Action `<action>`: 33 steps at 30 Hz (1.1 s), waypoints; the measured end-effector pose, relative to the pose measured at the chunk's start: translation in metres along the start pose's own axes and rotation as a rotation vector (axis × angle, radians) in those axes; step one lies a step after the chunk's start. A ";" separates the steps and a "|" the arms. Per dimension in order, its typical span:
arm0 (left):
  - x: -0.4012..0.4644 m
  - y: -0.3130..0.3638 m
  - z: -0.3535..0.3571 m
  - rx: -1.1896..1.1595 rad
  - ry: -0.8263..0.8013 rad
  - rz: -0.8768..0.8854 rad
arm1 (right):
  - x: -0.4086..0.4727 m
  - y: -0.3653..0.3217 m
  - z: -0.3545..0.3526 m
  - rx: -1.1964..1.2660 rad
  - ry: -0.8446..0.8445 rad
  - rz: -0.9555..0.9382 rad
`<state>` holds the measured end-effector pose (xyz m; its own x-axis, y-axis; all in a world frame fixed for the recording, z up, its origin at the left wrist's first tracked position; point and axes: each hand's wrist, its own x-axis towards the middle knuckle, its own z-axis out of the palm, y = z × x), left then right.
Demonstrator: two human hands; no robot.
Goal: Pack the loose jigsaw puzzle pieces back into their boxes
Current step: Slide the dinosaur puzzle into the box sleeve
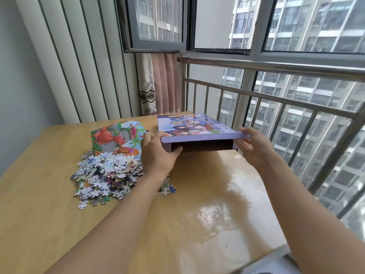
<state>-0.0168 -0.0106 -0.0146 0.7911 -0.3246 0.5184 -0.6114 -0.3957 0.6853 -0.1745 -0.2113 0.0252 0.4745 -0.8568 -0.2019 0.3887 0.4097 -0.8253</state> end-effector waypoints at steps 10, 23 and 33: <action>0.005 -0.003 0.006 -0.101 0.058 0.051 | 0.024 0.052 -0.051 -0.396 -0.011 -0.373; -0.012 -0.029 0.012 -0.461 -0.226 -0.103 | 0.066 0.075 -0.062 -0.894 -0.001 -0.561; -0.018 -0.040 -0.017 -0.224 -0.296 0.071 | 0.042 0.043 -0.064 -1.243 -0.120 -0.446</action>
<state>-0.0063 0.0257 -0.0426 0.6876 -0.5915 0.4211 -0.6197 -0.1759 0.7648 -0.1890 -0.2496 -0.0521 0.5874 -0.7829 0.2050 -0.4182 -0.5105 -0.7514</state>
